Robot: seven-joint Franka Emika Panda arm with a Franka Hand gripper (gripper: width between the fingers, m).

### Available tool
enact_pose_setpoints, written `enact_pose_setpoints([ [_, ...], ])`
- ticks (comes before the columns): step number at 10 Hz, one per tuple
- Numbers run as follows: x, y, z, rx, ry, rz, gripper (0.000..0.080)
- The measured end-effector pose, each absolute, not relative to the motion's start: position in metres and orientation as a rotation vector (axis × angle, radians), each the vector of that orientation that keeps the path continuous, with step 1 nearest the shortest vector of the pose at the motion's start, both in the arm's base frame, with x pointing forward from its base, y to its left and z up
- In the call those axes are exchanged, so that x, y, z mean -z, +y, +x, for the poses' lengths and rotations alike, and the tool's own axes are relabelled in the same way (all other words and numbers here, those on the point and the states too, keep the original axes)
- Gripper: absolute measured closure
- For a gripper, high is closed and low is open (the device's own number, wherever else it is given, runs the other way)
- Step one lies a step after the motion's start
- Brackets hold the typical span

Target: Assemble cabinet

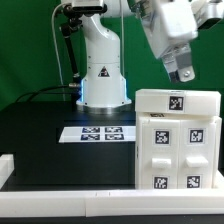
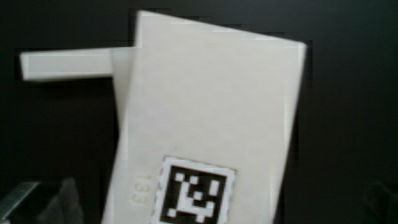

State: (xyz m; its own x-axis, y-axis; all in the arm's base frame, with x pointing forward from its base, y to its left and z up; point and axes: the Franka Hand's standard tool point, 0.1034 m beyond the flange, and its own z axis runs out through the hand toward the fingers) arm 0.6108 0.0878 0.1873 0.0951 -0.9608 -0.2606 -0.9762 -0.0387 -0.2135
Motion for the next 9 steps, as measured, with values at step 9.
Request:
enact_pose_setpoints([
  [9,-0.1901,0.0907,0.6145,0.119,0.648,-2.816,0.0002],
])
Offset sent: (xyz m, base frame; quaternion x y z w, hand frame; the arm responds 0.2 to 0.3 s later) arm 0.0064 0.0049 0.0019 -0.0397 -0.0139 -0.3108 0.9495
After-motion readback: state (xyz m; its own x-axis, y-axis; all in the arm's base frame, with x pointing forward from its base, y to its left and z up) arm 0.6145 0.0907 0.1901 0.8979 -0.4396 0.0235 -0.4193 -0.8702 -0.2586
